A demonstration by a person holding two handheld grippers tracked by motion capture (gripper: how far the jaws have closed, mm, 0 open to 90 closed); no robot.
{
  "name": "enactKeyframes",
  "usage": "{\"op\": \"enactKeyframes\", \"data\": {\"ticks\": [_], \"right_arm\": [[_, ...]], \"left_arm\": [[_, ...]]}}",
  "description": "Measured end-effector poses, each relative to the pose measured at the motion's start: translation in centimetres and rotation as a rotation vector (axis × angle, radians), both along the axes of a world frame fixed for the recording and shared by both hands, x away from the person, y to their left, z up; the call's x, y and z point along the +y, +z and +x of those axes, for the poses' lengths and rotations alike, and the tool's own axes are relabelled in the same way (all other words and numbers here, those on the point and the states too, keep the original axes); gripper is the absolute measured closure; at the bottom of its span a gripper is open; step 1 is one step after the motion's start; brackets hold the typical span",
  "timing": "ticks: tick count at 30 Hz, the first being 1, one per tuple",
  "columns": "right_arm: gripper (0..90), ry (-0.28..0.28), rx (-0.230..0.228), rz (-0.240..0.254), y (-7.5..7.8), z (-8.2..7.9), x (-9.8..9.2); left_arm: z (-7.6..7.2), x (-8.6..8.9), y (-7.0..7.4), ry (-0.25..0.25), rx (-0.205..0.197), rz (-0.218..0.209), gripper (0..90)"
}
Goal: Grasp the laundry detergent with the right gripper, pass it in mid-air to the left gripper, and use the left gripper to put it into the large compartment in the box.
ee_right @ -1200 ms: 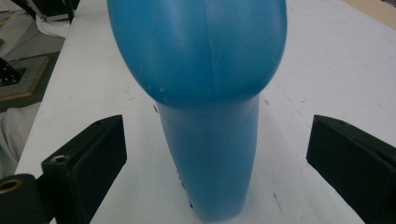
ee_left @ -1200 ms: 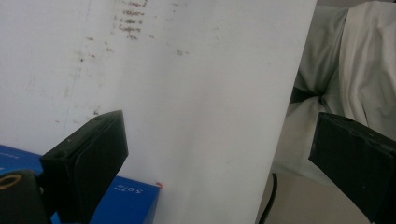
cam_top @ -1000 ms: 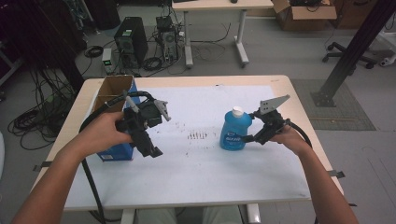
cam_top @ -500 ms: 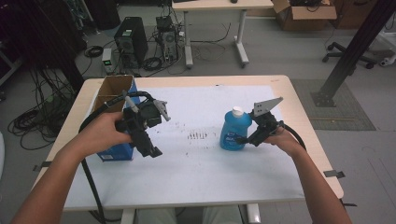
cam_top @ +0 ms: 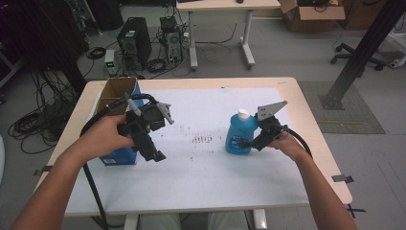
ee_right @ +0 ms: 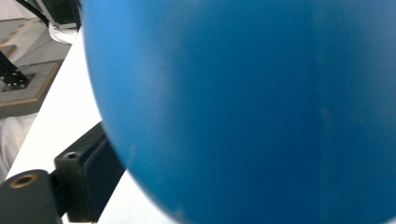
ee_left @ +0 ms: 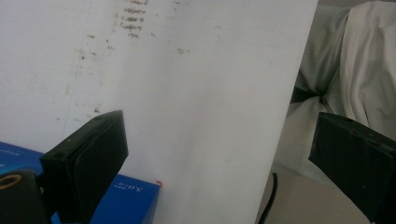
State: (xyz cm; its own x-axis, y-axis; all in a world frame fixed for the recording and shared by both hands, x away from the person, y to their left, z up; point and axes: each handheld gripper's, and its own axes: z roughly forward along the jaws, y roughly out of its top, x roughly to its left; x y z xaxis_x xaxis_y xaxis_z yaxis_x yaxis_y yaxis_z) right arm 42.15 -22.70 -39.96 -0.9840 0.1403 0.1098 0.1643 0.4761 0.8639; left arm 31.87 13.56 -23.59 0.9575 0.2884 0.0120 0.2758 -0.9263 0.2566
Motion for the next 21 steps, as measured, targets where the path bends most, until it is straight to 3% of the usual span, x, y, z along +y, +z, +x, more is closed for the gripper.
{"op": "enactKeyframes", "data": {"ticks": [21], "right_arm": [[22.6,0.003,-0.014,0.014,0.06,0.07,-0.26]], "left_arm": [[0.04,0.29,-0.07,0.005,-0.002,-0.009,4.7]]}}
